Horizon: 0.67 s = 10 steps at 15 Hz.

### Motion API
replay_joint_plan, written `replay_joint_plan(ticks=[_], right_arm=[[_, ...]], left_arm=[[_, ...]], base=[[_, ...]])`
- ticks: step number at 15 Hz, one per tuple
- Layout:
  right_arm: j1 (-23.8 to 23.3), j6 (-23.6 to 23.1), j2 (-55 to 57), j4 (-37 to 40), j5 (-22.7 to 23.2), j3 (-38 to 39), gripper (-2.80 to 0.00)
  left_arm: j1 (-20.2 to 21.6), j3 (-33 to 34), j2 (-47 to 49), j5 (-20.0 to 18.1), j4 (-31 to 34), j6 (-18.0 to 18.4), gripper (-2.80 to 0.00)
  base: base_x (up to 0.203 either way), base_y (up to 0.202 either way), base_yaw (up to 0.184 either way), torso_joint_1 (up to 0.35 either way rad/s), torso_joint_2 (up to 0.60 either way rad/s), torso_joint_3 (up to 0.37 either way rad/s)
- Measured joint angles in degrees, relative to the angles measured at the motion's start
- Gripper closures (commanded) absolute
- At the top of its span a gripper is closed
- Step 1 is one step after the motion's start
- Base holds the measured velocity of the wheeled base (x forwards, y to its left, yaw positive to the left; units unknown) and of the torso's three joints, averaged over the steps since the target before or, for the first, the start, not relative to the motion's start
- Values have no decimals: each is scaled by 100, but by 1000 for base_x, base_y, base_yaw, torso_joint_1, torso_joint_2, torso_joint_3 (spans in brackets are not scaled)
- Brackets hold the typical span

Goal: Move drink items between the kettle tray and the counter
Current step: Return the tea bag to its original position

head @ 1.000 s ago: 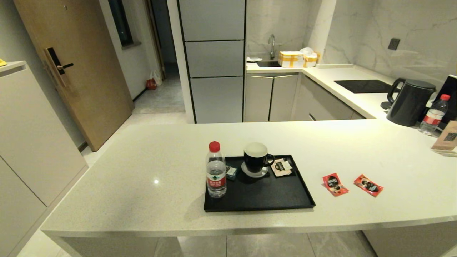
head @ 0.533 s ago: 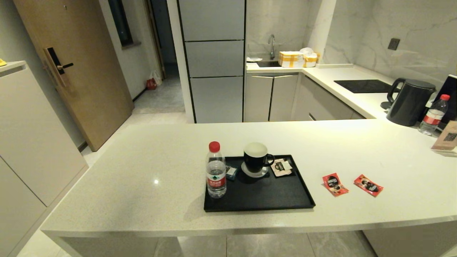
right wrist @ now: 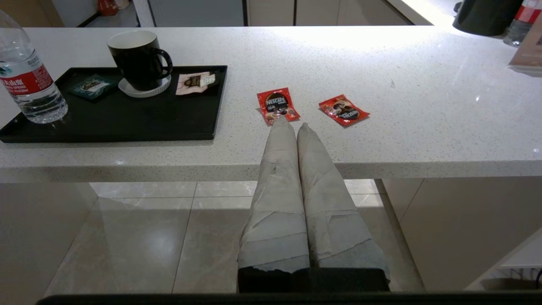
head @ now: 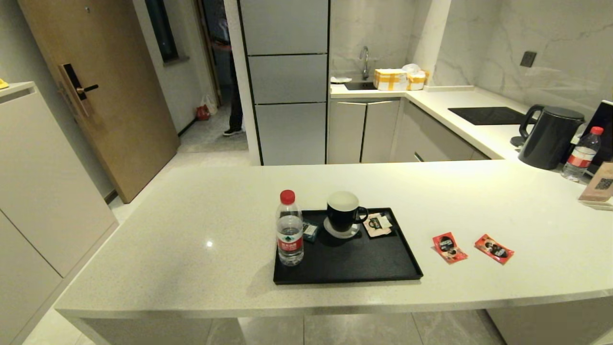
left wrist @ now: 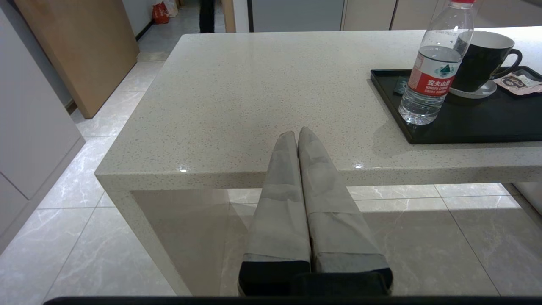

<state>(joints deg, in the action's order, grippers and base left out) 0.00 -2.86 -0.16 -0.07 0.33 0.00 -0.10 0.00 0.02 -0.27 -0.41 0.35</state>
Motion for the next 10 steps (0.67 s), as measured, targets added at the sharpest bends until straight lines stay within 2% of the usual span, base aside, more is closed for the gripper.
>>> replay_joint_plan(ticks=[10], right_arm=[[0, 26, 0, 0, -8, 0, 0]], left_arm=[[5, 0, 0, 2, 0, 0, 0]], base=[[0, 0, 0, 0, 0, 0]])
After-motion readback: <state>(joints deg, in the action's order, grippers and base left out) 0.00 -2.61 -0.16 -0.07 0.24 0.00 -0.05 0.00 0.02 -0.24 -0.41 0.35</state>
